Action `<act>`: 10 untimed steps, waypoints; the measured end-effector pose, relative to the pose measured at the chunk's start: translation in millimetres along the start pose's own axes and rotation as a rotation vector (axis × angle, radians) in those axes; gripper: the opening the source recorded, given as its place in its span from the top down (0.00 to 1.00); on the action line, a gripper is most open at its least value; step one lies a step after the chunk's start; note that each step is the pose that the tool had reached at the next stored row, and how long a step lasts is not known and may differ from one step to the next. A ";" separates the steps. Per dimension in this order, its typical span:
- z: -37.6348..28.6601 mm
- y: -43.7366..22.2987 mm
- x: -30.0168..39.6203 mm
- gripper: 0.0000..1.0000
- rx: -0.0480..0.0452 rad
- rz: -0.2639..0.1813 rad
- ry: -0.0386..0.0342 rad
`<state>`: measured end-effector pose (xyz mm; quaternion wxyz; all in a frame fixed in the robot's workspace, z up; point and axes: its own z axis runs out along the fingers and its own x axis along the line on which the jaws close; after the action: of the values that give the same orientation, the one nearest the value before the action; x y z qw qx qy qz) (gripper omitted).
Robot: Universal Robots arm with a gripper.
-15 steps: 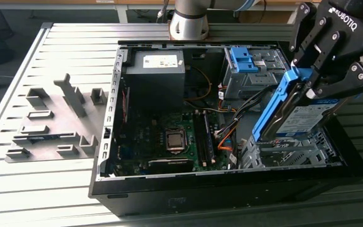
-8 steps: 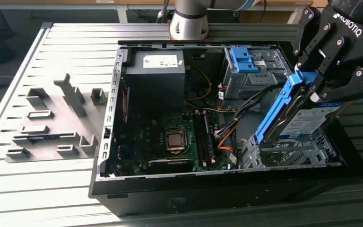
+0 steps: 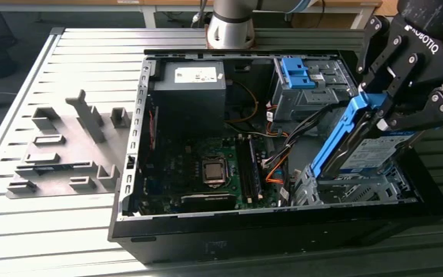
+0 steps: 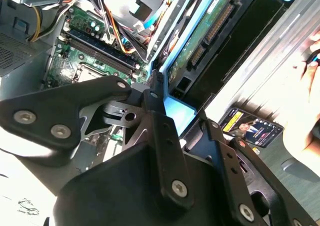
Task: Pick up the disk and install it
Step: 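Insert the disk into the insertion slot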
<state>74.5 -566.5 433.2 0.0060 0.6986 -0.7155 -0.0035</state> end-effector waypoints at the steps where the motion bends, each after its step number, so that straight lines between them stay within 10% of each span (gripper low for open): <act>1: 0.6 0.0 0.3 0.63 0.0000 0.000 0.0003; 10: 4.2 -0.1 0.8 0.63 0.0000 0.000 0.0002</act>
<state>74.6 -567.3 429.1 0.0061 0.6986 -0.7155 -0.0034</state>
